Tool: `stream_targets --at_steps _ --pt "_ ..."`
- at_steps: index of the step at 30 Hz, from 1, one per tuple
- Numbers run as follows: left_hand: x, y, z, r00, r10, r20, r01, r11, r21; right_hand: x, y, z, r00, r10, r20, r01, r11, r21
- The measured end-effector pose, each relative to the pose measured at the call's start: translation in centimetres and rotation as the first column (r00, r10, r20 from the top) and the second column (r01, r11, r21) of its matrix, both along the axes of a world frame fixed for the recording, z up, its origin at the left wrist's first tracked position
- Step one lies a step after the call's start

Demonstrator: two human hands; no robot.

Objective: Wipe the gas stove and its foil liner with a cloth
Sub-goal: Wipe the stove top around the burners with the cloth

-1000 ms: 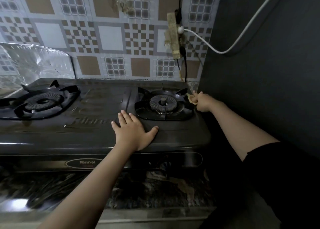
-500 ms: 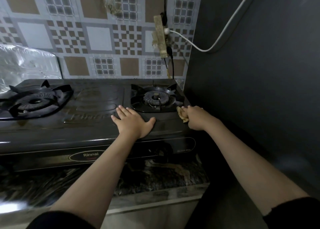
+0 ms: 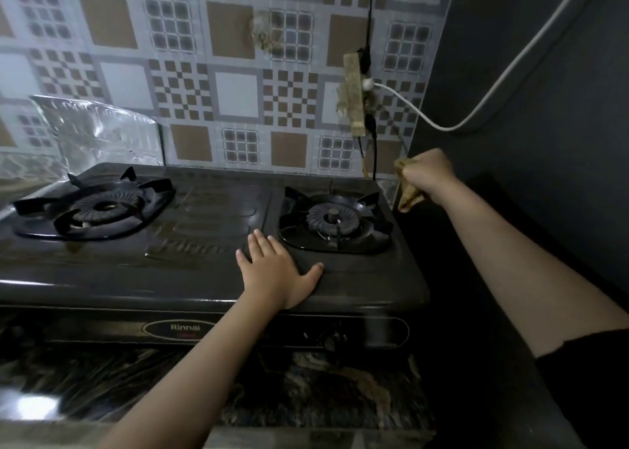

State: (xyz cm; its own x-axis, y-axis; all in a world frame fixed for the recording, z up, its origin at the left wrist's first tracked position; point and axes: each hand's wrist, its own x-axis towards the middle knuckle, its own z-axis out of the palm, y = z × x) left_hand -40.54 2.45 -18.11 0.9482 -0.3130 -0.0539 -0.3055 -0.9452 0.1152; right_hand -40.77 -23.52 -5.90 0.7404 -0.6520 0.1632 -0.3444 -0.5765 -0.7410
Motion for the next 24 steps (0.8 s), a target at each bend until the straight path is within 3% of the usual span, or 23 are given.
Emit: stream_targets --at_steps 4,8,10,12,15,20,24 --pt "0.0 -0.3 -0.4 0.999 0.031 0.024 -0.031 1.000 0.004 5.3 -2.1 -0.9 0.975 0.031 -0.219 -0.047 0.997 -0.069" --pt "-0.1 -0.3 -0.5 0.998 0.061 0.035 -0.061 0.998 0.009 9.7 -2.4 -2.1 0.856 0.117 -0.503 -0.217 0.965 -0.146" --pt "-0.1 -0.3 -0.4 0.998 0.063 0.029 -0.064 0.998 0.019 11.8 -1.5 -2.4 0.734 0.153 -0.661 -0.318 0.938 -0.136" --pt "-0.1 -0.3 -0.4 0.997 0.071 0.029 -0.072 0.997 0.029 14.8 -1.1 -2.9 0.542 0.150 -0.827 -0.423 0.899 -0.114" --pt "-0.2 -0.4 -0.2 0.997 0.073 0.020 -0.074 0.997 0.026 17.9 -0.3 -3.5 0.355 0.103 -0.929 -0.577 0.806 -0.130" --pt "-0.4 -0.5 0.1 0.997 0.074 0.017 -0.075 0.996 0.038 19.7 2.6 -3.5 0.401 0.091 -0.911 -0.681 0.695 -0.231" --pt "-0.5 -0.5 0.1 0.997 0.075 0.024 -0.076 0.996 0.047 20.8 3.5 -3.2 0.421 0.162 -0.892 -0.692 0.694 -0.200"
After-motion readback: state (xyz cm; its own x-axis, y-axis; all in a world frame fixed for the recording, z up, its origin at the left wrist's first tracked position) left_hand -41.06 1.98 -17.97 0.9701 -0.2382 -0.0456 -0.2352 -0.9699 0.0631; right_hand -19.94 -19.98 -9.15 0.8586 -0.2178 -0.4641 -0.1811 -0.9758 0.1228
